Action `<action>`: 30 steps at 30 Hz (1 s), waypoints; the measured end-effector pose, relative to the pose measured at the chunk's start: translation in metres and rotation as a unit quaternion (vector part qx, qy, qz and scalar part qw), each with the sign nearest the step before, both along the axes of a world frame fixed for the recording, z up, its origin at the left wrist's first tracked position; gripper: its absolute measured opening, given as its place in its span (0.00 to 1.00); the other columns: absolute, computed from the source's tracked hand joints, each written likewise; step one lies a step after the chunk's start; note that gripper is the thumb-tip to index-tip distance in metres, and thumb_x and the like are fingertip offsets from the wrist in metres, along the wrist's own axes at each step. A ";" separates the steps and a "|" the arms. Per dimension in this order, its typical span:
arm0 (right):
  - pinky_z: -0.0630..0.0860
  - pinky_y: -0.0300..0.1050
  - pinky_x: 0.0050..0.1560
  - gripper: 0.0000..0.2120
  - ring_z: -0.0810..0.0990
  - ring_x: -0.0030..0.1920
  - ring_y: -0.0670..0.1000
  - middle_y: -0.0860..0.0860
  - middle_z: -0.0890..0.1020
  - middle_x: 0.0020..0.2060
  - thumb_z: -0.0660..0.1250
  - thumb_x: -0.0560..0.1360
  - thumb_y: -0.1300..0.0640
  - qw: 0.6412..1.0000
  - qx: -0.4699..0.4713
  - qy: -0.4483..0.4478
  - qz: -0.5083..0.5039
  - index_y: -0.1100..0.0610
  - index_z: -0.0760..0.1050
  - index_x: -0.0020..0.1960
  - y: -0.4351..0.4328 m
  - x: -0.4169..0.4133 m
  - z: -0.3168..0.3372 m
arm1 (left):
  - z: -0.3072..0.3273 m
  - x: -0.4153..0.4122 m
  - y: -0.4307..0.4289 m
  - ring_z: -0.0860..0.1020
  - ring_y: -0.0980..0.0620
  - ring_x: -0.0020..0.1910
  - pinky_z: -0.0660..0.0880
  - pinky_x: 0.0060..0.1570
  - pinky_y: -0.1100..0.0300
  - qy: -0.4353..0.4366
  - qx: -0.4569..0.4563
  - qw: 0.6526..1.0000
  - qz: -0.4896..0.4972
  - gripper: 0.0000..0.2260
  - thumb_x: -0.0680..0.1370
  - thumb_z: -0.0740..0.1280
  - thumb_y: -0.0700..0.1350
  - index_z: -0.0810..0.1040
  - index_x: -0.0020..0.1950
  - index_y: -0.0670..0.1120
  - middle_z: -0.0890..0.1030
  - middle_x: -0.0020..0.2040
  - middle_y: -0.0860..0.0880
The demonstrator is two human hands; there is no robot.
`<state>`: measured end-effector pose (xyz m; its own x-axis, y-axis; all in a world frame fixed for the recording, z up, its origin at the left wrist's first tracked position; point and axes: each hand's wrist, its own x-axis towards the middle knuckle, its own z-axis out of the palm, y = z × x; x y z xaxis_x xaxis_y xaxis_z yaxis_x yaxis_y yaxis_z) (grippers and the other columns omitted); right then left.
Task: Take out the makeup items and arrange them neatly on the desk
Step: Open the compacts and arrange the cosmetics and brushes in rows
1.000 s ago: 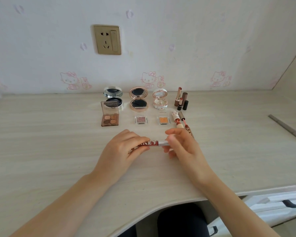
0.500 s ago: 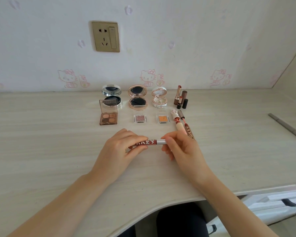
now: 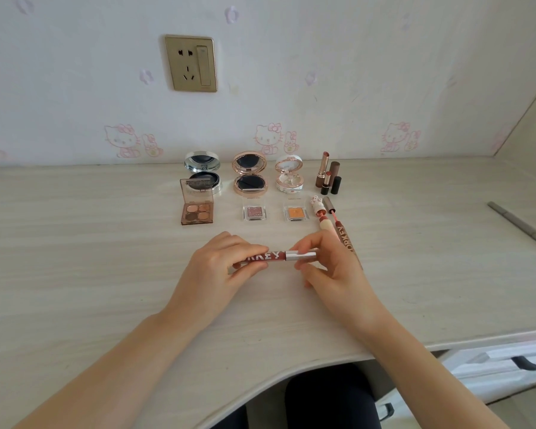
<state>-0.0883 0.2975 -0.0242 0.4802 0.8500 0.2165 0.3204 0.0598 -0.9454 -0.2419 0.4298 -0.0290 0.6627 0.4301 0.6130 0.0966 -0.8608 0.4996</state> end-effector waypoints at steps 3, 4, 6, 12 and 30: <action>0.76 0.41 0.39 0.06 0.80 0.44 0.47 0.47 0.81 0.45 0.67 0.76 0.57 0.999 0.013 0.046 -0.002 0.52 0.73 0.53 0.000 -0.002 0.003 | 0.001 0.000 0.000 0.77 0.55 0.41 0.74 0.42 0.58 -0.008 -0.011 1.000 -0.001 0.11 0.72 0.73 0.47 0.84 0.52 0.47 0.81 0.42 0.54; 0.76 0.42 0.39 0.05 0.80 0.41 0.46 0.47 0.82 0.41 0.65 0.78 0.55 0.999 0.007 0.053 -0.011 0.54 0.74 0.53 0.001 -0.003 0.004 | 0.001 0.000 0.000 0.77 0.55 0.41 0.74 0.42 0.58 -0.008 -0.011 1.000 -0.002 0.11 0.71 0.73 0.47 0.84 0.52 0.47 0.81 0.42 0.54; 0.75 0.43 0.37 0.06 0.77 0.35 0.44 0.47 0.81 0.34 0.61 0.79 0.56 0.999 -0.008 0.036 -0.024 0.56 0.76 0.49 0.002 -0.004 0.005 | 0.001 0.000 0.000 0.77 0.56 0.42 0.74 0.43 0.59 -0.007 -0.009 1.000 -0.002 0.11 0.71 0.73 0.46 0.84 0.52 0.47 0.81 0.42 0.54; 0.74 0.41 0.39 0.08 0.78 0.49 0.43 0.48 0.80 0.49 0.66 0.75 0.64 1.000 -0.002 0.009 -0.001 0.51 0.75 0.48 -0.001 0.001 0.002 | 0.000 0.000 0.001 0.77 0.54 0.41 0.74 0.42 0.58 -0.008 -0.006 1.000 -0.004 0.11 0.71 0.73 0.46 0.84 0.52 0.47 0.81 0.42 0.54; 0.77 0.45 0.38 0.06 0.79 0.37 0.46 0.48 0.81 0.35 0.62 0.79 0.61 0.998 0.015 0.056 -0.035 0.58 0.79 0.49 0.002 -0.001 0.004 | 0.000 0.000 0.002 0.77 0.56 0.41 0.75 0.42 0.57 -0.020 -0.009 1.000 -0.004 0.11 0.71 0.73 0.46 0.84 0.52 0.47 0.81 0.42 0.54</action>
<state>-0.0890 0.2998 -0.0198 0.5614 0.8073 0.1821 0.2172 0.0687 -0.9737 -0.2420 0.4314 -0.0290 0.6414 0.4366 0.6309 0.0703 -0.8523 0.5183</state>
